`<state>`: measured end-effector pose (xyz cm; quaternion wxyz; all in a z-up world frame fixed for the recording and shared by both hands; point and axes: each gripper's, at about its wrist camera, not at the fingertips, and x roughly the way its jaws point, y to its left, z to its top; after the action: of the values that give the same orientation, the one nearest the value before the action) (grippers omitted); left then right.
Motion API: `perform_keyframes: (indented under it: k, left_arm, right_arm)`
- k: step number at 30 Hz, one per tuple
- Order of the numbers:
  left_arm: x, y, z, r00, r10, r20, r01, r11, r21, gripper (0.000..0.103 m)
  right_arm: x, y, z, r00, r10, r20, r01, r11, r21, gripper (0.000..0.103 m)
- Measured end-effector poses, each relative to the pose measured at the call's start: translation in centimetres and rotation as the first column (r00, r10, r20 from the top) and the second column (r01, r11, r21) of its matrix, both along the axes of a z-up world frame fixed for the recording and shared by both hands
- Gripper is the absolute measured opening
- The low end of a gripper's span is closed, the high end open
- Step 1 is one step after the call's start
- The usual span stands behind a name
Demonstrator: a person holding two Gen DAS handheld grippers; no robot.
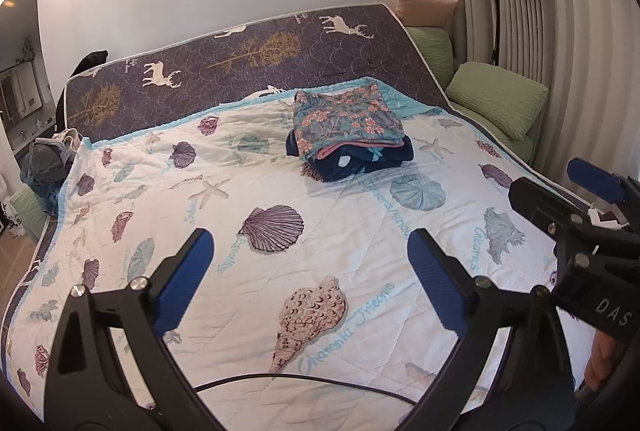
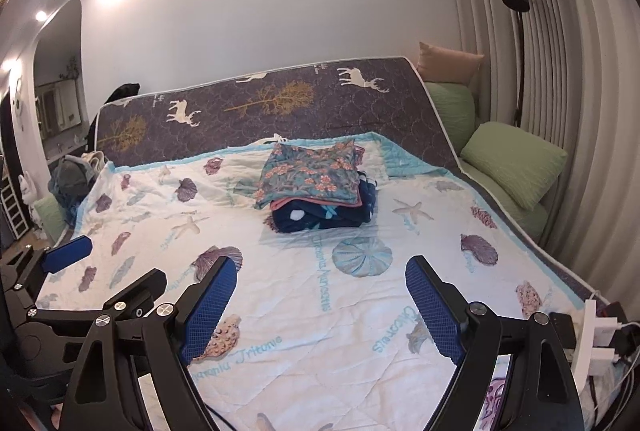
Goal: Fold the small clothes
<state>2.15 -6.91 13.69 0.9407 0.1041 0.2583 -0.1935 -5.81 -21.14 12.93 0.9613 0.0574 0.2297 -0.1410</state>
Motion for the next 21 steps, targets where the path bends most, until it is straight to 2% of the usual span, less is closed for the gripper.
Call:
perform_keyframes:
  k: [21]
  left_arm:
    - [-0.6,1.8,0.9,0.998,0.053,0.04,-0.052,0.999,-0.013,0.097]
  right_arm:
    - [-1.0,-0.3,0.4,1.0,-0.028,-0.006,0.028,0.999,0.034,0.089]
